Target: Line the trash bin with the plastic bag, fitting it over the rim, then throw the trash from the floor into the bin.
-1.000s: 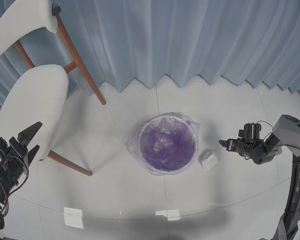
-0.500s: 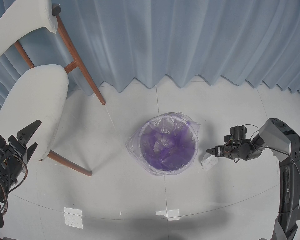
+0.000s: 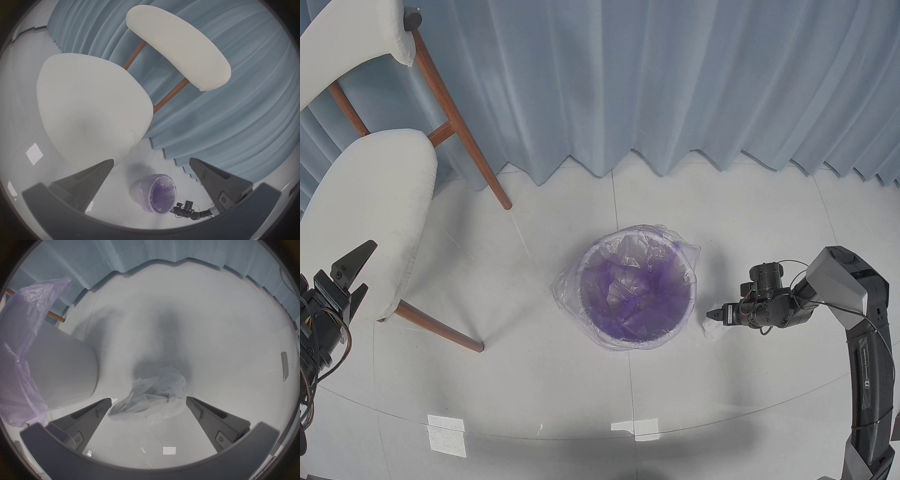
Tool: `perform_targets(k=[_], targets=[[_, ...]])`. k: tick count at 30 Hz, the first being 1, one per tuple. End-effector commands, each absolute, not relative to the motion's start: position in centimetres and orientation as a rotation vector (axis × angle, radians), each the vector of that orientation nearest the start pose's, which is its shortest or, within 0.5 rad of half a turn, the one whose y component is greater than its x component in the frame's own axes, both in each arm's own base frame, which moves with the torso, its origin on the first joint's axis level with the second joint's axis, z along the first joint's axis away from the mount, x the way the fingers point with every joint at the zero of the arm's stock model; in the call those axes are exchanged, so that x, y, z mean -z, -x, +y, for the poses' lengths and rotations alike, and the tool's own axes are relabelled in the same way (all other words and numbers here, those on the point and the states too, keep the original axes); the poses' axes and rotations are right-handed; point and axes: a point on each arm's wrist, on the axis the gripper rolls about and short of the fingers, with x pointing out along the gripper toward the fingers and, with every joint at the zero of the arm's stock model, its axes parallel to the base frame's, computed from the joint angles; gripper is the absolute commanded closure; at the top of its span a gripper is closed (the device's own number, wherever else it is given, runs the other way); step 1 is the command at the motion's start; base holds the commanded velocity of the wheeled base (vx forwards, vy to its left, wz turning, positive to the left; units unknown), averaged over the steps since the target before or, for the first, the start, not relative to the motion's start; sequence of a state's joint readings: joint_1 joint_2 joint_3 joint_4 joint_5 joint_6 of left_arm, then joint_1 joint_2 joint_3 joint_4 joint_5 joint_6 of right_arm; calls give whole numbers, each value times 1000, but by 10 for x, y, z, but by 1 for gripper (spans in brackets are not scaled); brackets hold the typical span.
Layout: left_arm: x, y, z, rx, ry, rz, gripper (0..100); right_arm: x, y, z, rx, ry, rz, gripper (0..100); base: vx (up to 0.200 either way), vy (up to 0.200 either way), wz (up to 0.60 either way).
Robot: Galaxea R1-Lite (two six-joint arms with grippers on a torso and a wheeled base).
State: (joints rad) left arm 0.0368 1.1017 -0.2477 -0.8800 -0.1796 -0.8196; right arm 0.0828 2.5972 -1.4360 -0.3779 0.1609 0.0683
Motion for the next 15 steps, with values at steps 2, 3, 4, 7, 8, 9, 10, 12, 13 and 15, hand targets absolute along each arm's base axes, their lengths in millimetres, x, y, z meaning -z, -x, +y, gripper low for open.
perform_targets(k=[2, 3, 4, 7, 8, 9, 10, 12, 13, 15], targets=[[-188, -138, 2, 141, 815, 32, 0, 67, -471, 43, -202, -96, 810, 0, 0, 0, 0], [-188, -138, 2, 141, 815, 31, 0, 70, -473, 43, -202, -96, 810, 0, 0, 0, 0], [-188, -138, 2, 140, 815, 30, 0, 71, -474, 43, -201, -97, 810, 0, 0, 0, 0], [-189, -139, 3, 130, 815, 24, 0, 76, -479, 44, -200, -95, 799, 0, 0, 0, 0], [-189, -139, 3, 130, 815, 24, 0, 76, -480, 45, -202, -94, 799, 0, 0, 0, 0], [-189, -139, 4, 129, 815, 24, 0, 77, -480, 45, -202, -93, 799, 100, 0, 0, 0], [-189, -139, 4, 129, 815, 24, 0, 77, -480, 45, -202, -93, 799, 100, 0, 0, 0], [-189, -139, 4, 128, 815, 25, 0, 78, -480, 45, -201, -95, 813, 100, 0, 0, 0], [-188, -139, 4, 128, 815, 26, 0, 78, -480, 45, -200, -95, 816, 100, 0, 0, 0], [-188, -139, 4, 127, 815, 28, 0, 77, -480, 44, -199, -96, 821, 100, 0, 0, 0]])
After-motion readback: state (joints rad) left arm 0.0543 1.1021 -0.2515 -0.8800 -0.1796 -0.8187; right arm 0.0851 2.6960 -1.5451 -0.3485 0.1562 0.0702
